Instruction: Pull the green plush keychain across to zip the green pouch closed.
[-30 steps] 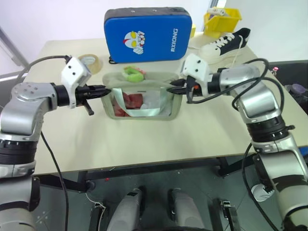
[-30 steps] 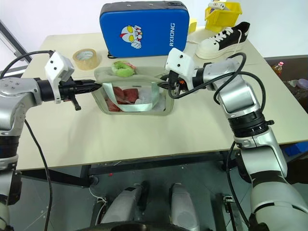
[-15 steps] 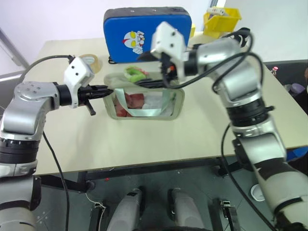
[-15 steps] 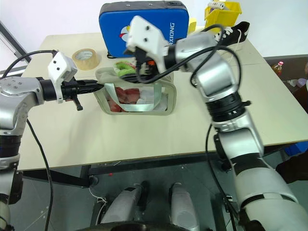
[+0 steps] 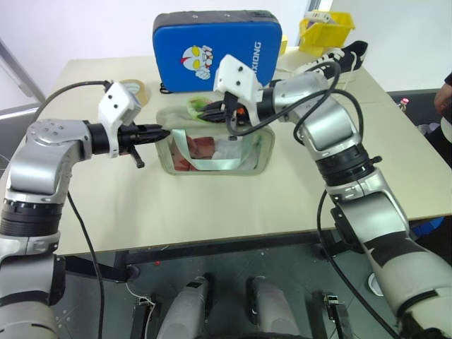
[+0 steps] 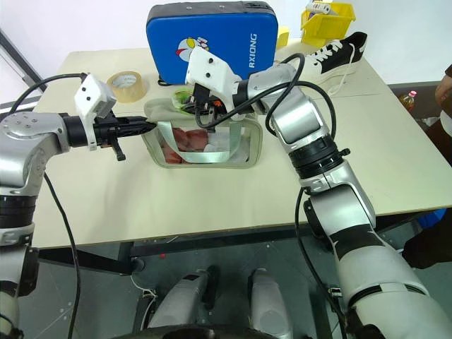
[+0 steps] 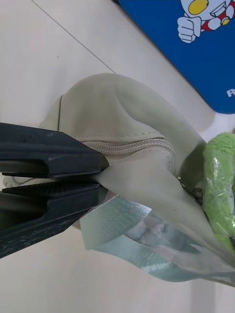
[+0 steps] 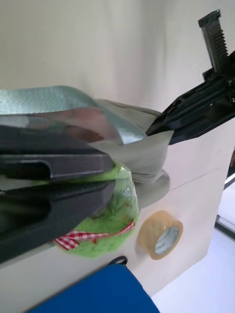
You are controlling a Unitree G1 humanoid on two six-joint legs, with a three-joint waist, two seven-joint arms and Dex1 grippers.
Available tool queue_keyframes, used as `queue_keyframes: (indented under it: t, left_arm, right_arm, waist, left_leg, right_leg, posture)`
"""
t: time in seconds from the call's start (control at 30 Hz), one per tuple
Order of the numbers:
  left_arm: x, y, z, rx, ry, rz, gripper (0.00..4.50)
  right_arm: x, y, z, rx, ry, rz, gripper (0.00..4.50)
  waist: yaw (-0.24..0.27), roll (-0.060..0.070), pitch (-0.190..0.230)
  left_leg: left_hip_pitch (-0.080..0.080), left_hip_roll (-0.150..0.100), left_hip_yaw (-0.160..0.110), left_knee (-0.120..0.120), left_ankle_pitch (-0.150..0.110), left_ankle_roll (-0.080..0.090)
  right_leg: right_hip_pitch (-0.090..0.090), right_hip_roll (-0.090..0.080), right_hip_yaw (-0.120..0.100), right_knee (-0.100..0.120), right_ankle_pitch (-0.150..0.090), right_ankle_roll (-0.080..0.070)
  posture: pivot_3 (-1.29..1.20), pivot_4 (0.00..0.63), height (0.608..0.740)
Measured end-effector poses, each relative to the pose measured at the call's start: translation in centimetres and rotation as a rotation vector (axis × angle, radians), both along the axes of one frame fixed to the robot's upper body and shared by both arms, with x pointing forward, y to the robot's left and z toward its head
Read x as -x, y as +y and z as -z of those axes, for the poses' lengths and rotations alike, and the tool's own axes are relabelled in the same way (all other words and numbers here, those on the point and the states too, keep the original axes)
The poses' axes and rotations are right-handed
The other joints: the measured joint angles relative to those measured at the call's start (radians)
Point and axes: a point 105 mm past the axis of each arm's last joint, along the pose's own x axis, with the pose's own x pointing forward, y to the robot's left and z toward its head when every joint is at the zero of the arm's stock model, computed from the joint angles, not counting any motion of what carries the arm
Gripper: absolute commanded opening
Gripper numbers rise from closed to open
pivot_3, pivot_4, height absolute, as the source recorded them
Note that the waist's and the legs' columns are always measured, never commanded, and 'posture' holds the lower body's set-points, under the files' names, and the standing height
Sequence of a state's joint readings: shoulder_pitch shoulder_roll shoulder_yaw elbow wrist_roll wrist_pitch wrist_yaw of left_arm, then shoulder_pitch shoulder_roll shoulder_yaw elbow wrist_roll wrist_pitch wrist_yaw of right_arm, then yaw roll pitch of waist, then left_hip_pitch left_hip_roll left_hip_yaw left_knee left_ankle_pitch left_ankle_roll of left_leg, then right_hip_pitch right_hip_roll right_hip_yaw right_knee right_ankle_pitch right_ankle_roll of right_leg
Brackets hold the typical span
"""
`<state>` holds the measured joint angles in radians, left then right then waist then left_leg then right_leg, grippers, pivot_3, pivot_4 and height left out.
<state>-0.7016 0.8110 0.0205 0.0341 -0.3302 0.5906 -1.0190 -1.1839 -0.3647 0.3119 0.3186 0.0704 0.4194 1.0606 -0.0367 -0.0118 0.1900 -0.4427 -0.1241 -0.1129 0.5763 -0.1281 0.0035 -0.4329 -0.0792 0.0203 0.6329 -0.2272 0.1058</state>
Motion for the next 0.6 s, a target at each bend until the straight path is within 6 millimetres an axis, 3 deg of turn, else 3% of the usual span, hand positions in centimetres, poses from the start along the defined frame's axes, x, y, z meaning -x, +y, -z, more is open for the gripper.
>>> queue_keyframes:
  t: [0.1, 0.2, 0.27, 0.37, 0.43, 0.5, 0.6]
  left_arm:
    - [-0.1, -0.1, 0.0, 0.003, -0.007, 0.003, 0.0]
    - [-0.1, -0.2, 0.0, 0.006, -0.009, 0.006, 0.0]
    - [-0.1, -0.4, 0.1, 0.011, -0.01, 0.012, 0.0]
    - [-0.1, -0.5, 0.2, 0.014, -0.011, 0.011, 0.0]
    - [-0.1, -0.6, 0.3, 0.017, -0.011, 0.012, 0.0]
    - [0.0, -0.5, 0.3, 0.019, -0.01, 0.01, 0.0]
    - [-0.1, -0.8, 0.3, 0.023, -0.01, 0.017, 0.0]
  right_arm:
    - [-0.2, -0.6, -0.2, 0.006, -0.015, 0.02, 0.09]
    - [-0.5, -2.9, -1.8, -0.006, -0.045, 0.089, 0.09]
    - [-0.8, -6.1, -4.1, -0.022, -0.124, 0.207, 0.09]
    - [-1.2, -10.6, -6.0, 0.01, -0.236, 0.377, 0.09]
    - [-1.5, -14.5, -5.4, 0.082, -0.286, 0.515, 0.09]
    - [-1.9, -18.0, -3.7, 0.142, -0.279, 0.638, 0.09]
    - [-2.2, -19.9, -0.6, 0.201, -0.26, 0.715, 0.09]
  waist:
    - [0.001, 0.0, 0.0]
    - [0.01, 0.0, 0.0]
    - [0.021, 0.0, 0.0]
    - [0.025, 0.0, 0.0]
    - [0.026, 0.0, 0.0]
    - [0.024, 0.0, 0.0]
    - [0.018, 0.0, 0.0]
  left_leg:
    - [0.0, 0.0, 0.0, 0.0, 0.0, 0.0]
    - [-0.001, 0.0, 0.0, 0.0, 0.0, 0.0]
    - [-0.001, 0.0, 0.001, 0.0, 0.0, 0.0]
    - [-0.001, 0.0, 0.001, 0.0, 0.0, 0.0]
    - [-0.001, 0.0, 0.001, 0.0, 0.0, 0.0]
    - [-0.001, 0.0, 0.003, 0.0, 0.0, 0.0]
    - [0.0, 0.0, 0.003, 0.0, 0.0, 0.0]
  right_leg:
    - [0.0, 0.0, 0.0, 0.0, 0.0, 0.0]
    - [-0.001, 0.0, 0.0, 0.0, 0.0, 0.0]
    - [-0.001, -0.001, 0.0, 0.0, 0.0, 0.0]
    - [-0.001, -0.001, 0.001, 0.0, -0.001, -0.001]
    - [0.0, -0.002, 0.0, -0.002, -0.002, -0.004]
    - [0.0, -0.002, 0.001, -0.002, -0.002, -0.004]
    - [0.0, -0.002, 0.002, -0.002, -0.002, -0.004]
  posture:
    - [0.0, 0.15, 0.74]
    - [0.0, 0.15, 0.74]
    - [0.0, 0.15, 0.74]
    - [0.0, 0.15, 0.74]
    - [0.0, 0.15, 0.74]
    - [0.0, 0.15, 0.74]
    - [0.0, 0.15, 0.74]
